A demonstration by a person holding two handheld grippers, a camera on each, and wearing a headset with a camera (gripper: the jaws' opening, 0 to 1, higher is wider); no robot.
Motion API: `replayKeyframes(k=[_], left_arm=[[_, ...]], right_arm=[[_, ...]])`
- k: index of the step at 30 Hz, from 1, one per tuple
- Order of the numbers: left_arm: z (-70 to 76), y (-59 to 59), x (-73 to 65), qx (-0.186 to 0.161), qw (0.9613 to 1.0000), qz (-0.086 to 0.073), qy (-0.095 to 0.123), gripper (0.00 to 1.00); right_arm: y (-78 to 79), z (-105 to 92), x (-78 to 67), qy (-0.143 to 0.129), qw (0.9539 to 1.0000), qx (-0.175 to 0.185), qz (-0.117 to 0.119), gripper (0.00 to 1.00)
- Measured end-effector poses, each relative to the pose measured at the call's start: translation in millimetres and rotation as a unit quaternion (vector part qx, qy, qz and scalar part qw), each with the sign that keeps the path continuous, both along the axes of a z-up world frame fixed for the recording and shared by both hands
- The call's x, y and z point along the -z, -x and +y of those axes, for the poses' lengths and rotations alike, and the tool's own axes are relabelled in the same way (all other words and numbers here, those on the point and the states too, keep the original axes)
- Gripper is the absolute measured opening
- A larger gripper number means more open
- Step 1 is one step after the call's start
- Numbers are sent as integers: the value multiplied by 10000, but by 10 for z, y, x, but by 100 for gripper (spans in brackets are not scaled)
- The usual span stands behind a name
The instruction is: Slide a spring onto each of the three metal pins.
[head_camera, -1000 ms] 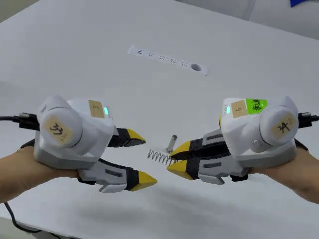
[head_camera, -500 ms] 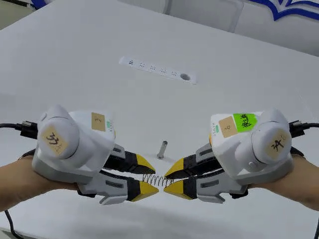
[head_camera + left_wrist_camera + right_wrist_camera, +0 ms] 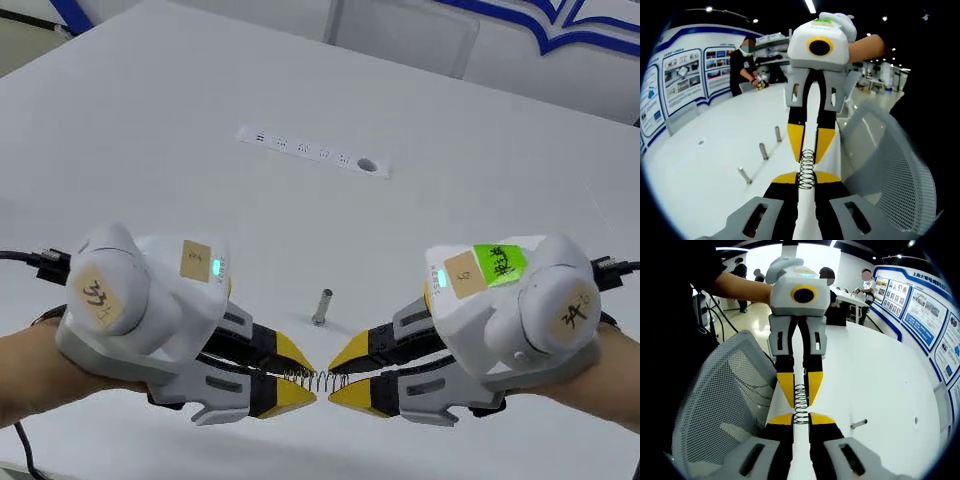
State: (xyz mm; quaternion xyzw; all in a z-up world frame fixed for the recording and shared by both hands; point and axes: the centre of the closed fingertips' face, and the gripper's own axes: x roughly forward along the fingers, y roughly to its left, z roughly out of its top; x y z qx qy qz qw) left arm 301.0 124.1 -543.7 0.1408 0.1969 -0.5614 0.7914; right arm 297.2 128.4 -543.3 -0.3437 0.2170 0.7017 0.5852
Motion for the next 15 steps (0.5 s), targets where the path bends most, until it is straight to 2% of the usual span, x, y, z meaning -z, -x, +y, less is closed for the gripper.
replayKeyframes(k=[6,15], left_arm=[[-17,38,-37,114,9999,-8,14,10],[47,1,-68,-40,9999,-53,85,10]], right_arm=[[-36,-30,34,55,9999,37,79,17],[-31,14,-31,-105,9988,201,429,12]])
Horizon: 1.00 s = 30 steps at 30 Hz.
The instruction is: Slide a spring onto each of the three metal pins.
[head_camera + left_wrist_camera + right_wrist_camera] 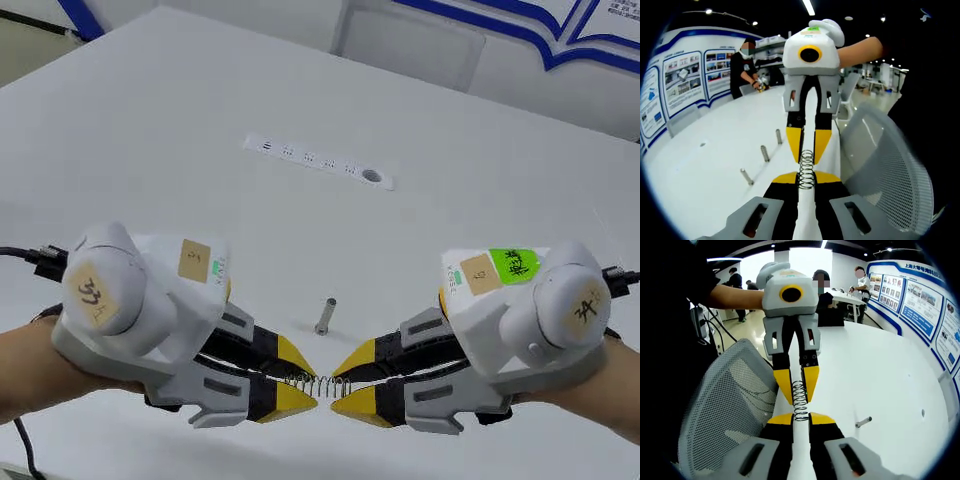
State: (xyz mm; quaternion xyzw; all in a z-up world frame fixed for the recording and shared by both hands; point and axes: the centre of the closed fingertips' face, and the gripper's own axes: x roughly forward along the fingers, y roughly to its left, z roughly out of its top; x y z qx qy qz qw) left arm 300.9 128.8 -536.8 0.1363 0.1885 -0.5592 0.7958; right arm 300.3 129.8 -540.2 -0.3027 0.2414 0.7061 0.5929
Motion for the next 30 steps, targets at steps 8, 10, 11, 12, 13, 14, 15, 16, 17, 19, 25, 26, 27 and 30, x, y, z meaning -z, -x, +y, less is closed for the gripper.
replayKeyframes(k=[8,10,11,12,13,14,15,16,17,19,25,26,27,30], left_arm=[[11,-15,1,-65,10000,-3,14,10],[11,-29,-30,-95,9999,-8,86,10],[13,-37,-39,-110,9999,-12,100,10],[16,-43,-46,-120,9999,-13,112,10],[13,-48,-62,-124,9998,-12,148,10],[14,-53,-68,-133,9998,-17,157,11],[13,-58,-73,-137,9998,-19,167,11],[14,-59,-70,-137,9998,-20,161,11],[15,-60,-64,-132,9998,-20,142,11],[4,-52,-34,-101,9999,-21,81,11],[-42,-65,-20,-106,9999,-99,48,10],[-39,-69,-22,-123,9999,-102,55,10],[-39,-75,-26,-141,9998,-107,69,10],[-34,-96,-43,-216,9996,-115,143,10]], right_arm=[[10,22,-113,-168,9997,112,128,11],[-2,16,-143,-225,9996,141,129,11],[-7,18,-162,-271,9994,164,133,11],[-8,21,-178,-312,9993,165,132,11],[-10,22,-198,-348,9992,173,129,11],[-13,24,-209,-369,9991,176,119,11],[-16,30,-232,-420,9989,185,116,11],[-14,38,-251,-463,9986,193,139,11],[-5,52,-276,-534,9982,195,180,11],[12,124,-376,-817,9959,246,295,11],[45,220,-446,-972,9947,164,305,11],[41,231,-454,-998,9944,158,303,11],[38,242,-462,-1022,9941,164,320,11],[18,289,-487,-1138,9924,233,414,11]])
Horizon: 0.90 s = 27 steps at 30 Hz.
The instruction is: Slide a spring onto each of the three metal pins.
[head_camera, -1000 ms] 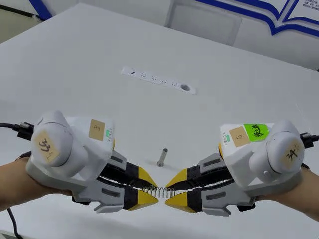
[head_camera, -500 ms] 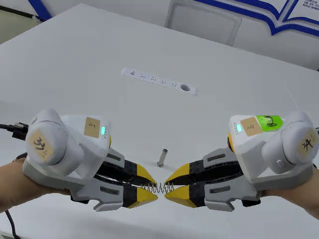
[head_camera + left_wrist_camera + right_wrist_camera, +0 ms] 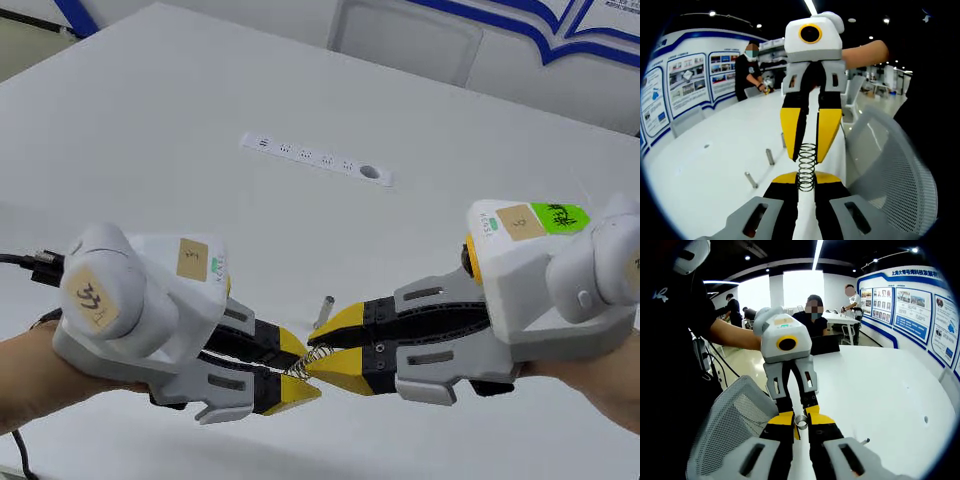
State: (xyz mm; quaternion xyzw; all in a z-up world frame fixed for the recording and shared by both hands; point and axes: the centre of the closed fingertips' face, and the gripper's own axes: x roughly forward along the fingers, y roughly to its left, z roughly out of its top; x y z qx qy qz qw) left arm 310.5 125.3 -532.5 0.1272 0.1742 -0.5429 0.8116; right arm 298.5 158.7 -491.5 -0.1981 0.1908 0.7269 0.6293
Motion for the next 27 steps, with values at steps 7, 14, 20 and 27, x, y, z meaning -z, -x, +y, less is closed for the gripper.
replayKeyframes(k=[7,14,20,27], left_arm=[[20,-30,-16,-96,9999,18,81,10],[22,-60,-37,-171,9996,52,204,10],[45,-119,-1,-326,9994,-41,59,11],[122,-170,-75,-564,9977,68,362,14]], right_arm=[[-31,72,-6,-85,9999,74,-17,11],[-38,113,-16,-156,9996,18,-256,11],[-102,129,21,-108,9996,148,-231,11],[-149,170,-36,-245,9992,226,-238,11]])
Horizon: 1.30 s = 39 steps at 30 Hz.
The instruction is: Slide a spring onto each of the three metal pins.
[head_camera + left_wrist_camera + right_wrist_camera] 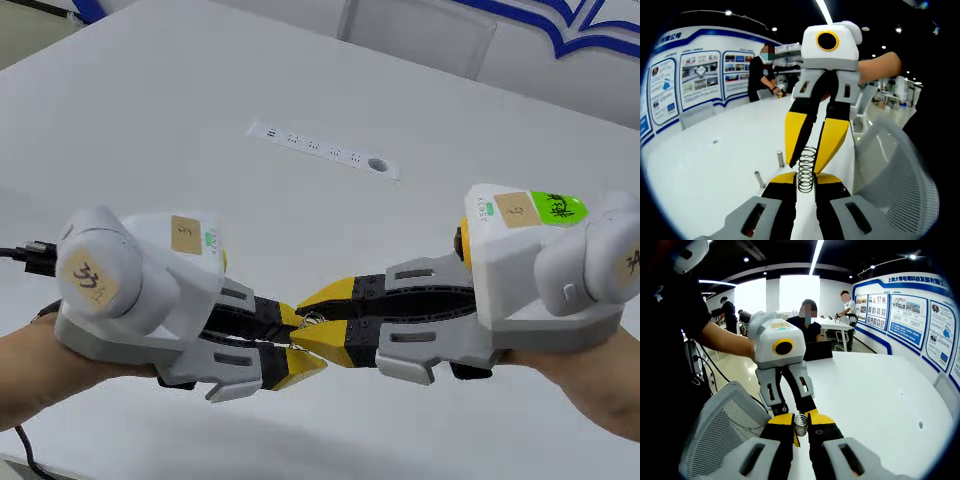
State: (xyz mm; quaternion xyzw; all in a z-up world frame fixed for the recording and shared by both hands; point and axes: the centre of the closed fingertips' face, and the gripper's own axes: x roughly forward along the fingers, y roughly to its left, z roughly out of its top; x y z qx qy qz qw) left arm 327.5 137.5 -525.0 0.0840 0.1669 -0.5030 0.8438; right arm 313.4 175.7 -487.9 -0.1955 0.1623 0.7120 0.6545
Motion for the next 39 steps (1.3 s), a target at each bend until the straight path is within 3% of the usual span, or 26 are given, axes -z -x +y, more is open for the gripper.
replayKeyframes(k=[6,8,10,16,22,27,30,34,36,39], left_arm=[[61,-50,50,-138,9998,38,-128,24],[118,-103,108,-282,9990,-43,-339,30],[137,-116,136,-328,9987,-26,-388,36],[250,-168,175,-593,9973,5,-444,46],[398,-237,161,-915,9954,102,-254,52],[475,-299,184,-1113,9934,122,-247,62],[518,-342,184,-1239,9919,27,-281,64],[555,-370,204,-1366,9904,108,-180,69],[549,-353,226,-1363,9903,258,-93,72],[537,-338,236,-1345,9905,281,-36,76]], right_arm=[[-87,19,-45,-112,9998,134,66,11],[-122,15,-63,-143,9997,159,87,11],[-161,0,-66,-121,9998,155,90,11],[-488,-77,-87,-102,9988,485,1,11],[-825,-125,-55,-115,9957,919,-6,11],[-1081,-163,56,-3,9924,1226,-42,11],[-1199,-172,163,87,9903,1389,-31,11],[-1318,-160,349,221,9876,1555,-27,11],[-1341,-146,447,304,9868,1590,-7,11],[-1372,-128,572,421,9858,1625,17,11]])
